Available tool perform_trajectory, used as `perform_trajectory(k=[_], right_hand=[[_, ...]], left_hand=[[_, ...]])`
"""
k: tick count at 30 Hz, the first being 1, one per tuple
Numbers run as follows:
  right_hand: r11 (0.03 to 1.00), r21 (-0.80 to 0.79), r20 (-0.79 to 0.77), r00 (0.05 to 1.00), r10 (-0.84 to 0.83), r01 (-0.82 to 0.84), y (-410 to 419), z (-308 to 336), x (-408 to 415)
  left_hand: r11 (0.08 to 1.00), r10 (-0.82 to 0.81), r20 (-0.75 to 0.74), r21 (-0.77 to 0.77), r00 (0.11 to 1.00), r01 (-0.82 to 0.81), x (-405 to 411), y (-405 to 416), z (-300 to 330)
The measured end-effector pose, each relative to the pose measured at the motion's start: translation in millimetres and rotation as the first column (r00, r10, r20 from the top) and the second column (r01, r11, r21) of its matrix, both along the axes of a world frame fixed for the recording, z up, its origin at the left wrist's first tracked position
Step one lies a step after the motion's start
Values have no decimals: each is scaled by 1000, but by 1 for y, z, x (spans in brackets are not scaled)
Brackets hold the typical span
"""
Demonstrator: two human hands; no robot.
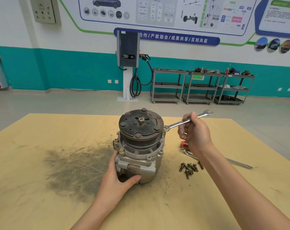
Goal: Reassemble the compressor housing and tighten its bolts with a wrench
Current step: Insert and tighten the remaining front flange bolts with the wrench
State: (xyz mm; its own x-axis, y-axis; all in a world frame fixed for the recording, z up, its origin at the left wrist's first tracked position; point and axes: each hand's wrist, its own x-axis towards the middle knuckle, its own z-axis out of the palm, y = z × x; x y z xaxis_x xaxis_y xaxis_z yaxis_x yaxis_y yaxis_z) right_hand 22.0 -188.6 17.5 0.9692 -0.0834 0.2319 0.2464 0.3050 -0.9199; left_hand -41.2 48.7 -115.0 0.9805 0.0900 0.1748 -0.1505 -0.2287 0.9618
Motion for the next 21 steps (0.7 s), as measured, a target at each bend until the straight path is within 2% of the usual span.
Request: perform_trajectory(k=[4,10,17,21], right_hand=[[992,-7,-163,978,127,-130,2,10,15],[977,-37,-160,966,202,-210,0,12,26],[995,104,-4,1000,13,-13,6,-21,12],[986,96,96,985,-146,137,12,-30,-2]], left_hand=[[1000,10,-3,17,1000,-10,0,0,0],[1000,18,-3,23,1000,-18,1,0,0],[1000,4,2,5,1000,-4,-1,0,3],[1000,-13,-2,-7,1000,13,-1,1,4]])
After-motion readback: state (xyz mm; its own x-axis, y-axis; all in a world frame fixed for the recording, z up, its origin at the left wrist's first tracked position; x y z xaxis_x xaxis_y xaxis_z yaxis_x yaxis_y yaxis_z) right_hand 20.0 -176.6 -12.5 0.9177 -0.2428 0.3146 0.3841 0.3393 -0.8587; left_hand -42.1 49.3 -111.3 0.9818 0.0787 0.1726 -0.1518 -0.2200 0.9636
